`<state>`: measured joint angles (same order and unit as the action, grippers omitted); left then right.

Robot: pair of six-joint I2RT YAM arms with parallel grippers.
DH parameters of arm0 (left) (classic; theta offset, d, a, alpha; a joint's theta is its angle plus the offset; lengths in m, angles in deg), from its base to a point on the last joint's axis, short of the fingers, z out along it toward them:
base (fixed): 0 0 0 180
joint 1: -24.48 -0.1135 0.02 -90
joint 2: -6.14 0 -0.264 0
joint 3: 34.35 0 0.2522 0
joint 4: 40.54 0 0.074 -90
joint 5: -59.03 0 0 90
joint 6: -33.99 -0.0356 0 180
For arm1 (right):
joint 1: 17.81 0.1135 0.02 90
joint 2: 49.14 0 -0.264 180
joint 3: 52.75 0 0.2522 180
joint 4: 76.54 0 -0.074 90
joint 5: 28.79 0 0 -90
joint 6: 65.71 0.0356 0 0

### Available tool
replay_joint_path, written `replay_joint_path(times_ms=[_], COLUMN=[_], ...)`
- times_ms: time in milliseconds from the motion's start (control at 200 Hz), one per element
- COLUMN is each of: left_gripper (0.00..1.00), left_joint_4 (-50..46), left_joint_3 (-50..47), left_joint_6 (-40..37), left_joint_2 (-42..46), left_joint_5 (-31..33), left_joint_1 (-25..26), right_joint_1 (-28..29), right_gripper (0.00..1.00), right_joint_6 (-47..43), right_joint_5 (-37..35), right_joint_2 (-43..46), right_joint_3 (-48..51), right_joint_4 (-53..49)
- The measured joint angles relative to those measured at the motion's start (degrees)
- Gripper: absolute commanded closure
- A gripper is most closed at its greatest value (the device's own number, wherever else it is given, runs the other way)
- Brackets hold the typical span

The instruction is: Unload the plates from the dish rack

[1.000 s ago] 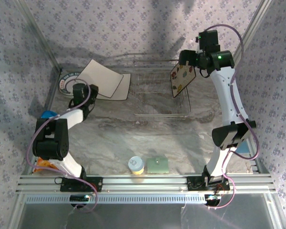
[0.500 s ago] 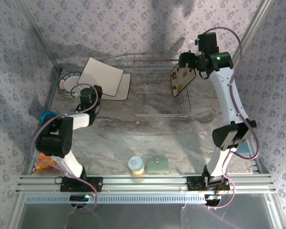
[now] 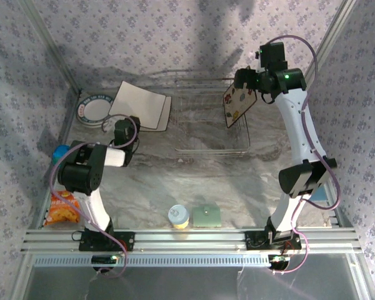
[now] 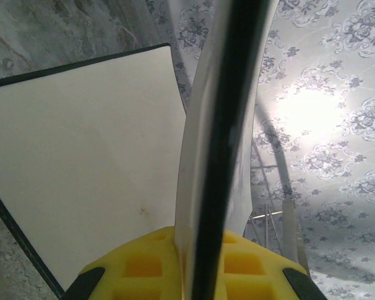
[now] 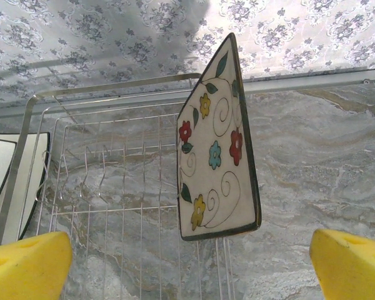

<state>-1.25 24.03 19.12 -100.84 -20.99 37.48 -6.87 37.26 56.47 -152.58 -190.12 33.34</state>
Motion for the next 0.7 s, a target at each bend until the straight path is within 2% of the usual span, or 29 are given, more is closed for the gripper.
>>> replay_joint_path(times_ms=[700], left_gripper=[1.00], left_joint_4=[3.6], left_joint_3=[3.3], left_joint_6=[2.6], left_joint_2=[-8.0], left_joint_5=[3.8], left_joint_1=[3.3], right_joint_1=[0.0], right_gripper=[0.01], right_joint_6=[-0.7], right_joint_5=[0.0], right_joint_2=[1.2], right_joint_3=[-0.1], right_joint_4=[-2.0])
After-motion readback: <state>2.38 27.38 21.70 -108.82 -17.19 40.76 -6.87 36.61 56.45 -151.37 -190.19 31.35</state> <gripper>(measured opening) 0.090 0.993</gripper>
